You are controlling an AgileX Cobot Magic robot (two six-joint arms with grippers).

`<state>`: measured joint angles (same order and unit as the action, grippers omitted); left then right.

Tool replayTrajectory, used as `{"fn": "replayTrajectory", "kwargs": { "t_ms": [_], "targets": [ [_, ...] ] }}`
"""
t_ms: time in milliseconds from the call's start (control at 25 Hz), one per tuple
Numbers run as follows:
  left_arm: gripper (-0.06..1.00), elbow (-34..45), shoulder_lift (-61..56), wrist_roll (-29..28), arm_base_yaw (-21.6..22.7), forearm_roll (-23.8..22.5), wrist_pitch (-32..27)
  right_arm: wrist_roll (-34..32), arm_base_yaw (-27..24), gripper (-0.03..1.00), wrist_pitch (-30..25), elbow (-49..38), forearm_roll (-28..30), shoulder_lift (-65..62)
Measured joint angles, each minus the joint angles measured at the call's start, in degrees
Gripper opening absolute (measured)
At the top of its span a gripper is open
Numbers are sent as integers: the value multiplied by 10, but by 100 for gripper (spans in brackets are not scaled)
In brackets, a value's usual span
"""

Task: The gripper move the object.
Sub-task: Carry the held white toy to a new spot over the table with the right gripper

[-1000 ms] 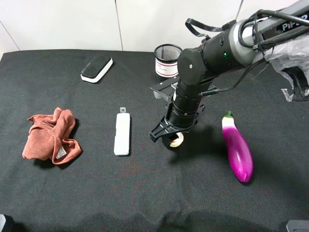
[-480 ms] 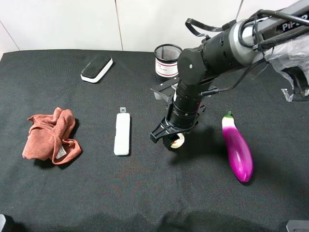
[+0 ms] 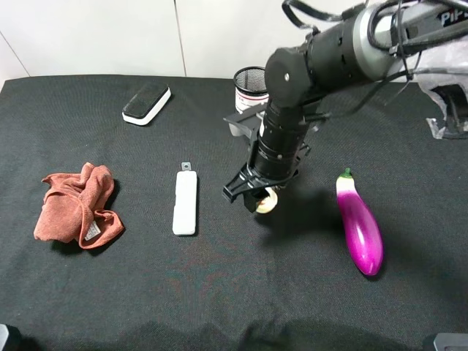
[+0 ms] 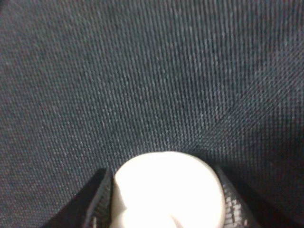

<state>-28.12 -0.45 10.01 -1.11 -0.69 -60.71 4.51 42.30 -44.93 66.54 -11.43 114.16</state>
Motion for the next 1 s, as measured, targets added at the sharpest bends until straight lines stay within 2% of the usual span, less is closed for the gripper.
{"fn": "replayTrajectory", "kwargs": {
  "t_ms": [560,1000],
  "targets": [
    [99,0,0,0,0,0,0,0,-44,34,-55,68,8,0],
    [99,0,0,0,0,0,0,4,-112,33,-58,73,8,-25]
  ]
}}
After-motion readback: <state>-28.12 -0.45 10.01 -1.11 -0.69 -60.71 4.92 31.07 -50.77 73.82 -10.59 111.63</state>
